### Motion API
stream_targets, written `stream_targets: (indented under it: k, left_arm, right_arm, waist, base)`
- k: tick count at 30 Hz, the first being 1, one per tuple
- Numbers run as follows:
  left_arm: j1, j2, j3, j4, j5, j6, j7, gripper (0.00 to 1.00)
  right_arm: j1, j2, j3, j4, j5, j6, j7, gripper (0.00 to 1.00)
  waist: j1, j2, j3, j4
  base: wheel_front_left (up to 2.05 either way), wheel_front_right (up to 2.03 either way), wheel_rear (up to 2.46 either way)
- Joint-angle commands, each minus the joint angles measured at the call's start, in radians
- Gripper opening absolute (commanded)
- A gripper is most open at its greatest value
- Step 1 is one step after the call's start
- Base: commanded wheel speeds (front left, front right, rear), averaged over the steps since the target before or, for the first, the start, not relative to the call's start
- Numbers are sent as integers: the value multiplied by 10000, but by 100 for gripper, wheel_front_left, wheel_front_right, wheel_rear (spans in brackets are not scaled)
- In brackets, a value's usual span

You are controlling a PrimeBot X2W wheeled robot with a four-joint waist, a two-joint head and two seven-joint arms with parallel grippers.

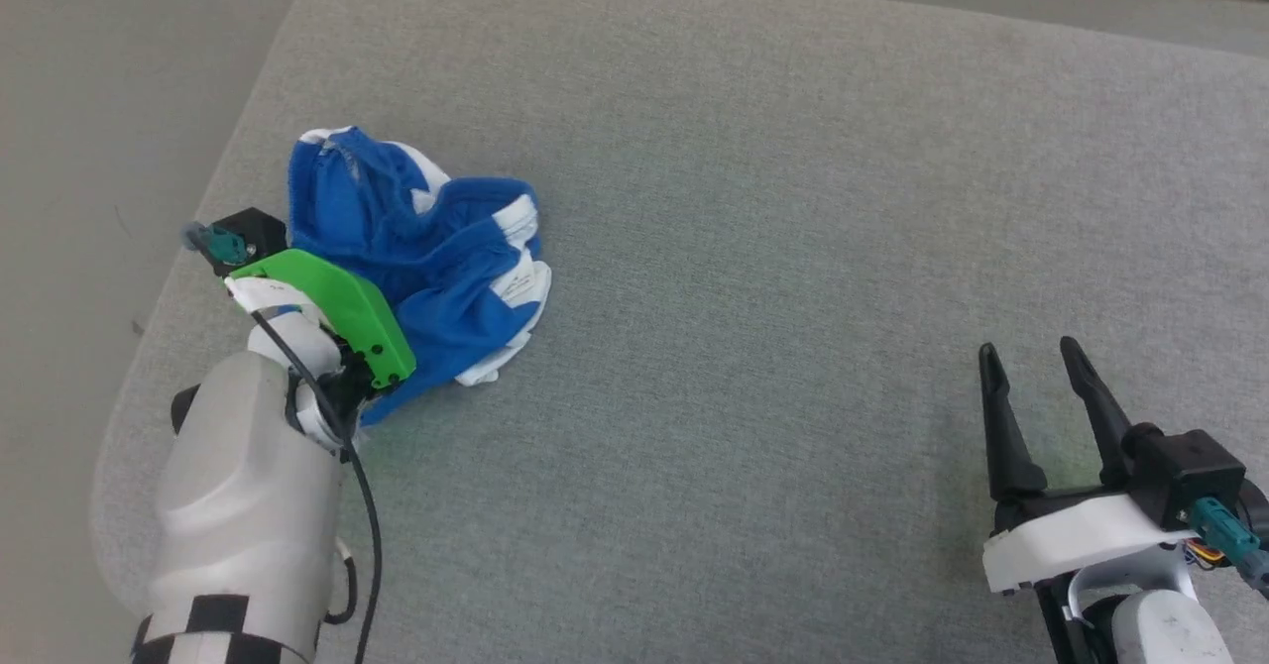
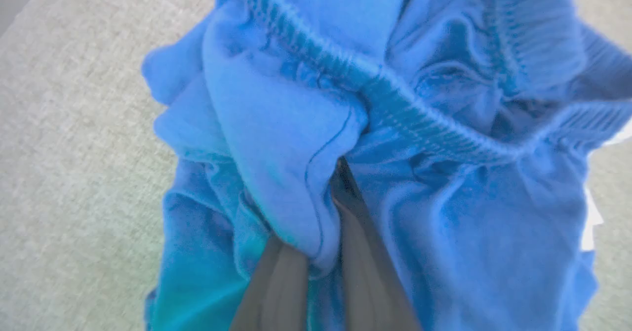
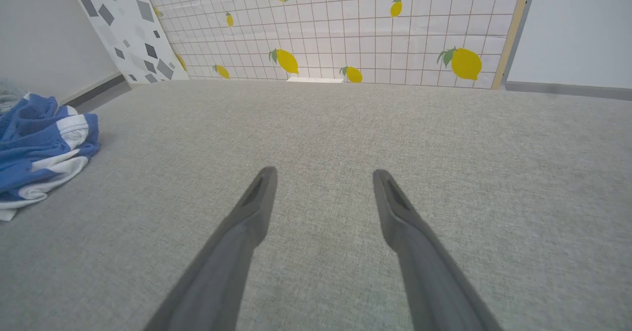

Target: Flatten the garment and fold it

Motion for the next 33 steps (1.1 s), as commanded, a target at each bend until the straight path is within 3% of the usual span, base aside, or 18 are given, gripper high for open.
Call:
stream_targets:
  k: [1,9,16,24,33]
  left_arm:
    - [-73,-178,-7,-107,-101,-164,-226,0]
    - [-668,34,156,-1449,-266,-605,-1266,0]
    - [-1056,292,53,-2852,-271,-776,-1139,0]
    - [-1051,176,-341,-4352,-419,-978,-526,0]
    - [-748,-588,-1504,-5429,-703,-1145,230,0]
  right_arm:
    - [-121,7,32,70,52,-13,-57,100]
    - [-93,7,227,628,417,-13,-349,100]
    - [-53,7,387,1161,823,-13,-596,100]
    - [-21,7,421,1586,1066,-13,-731,100]
    - [137,7,-28,1660,1068,-13,-764,100]
  waist:
    - [-1,0,-170,96]
    - [-1,0,-1085,106]
    - [-1,0,-1715,-249]
    - [-1,0,-2273,-1316]
    - [-1,0,-2271,-3038]
  base:
    - [0,0,0]
    - [0,0,0]
    - [0,0,0]
    - [0,0,0]
    - [0,0,0]
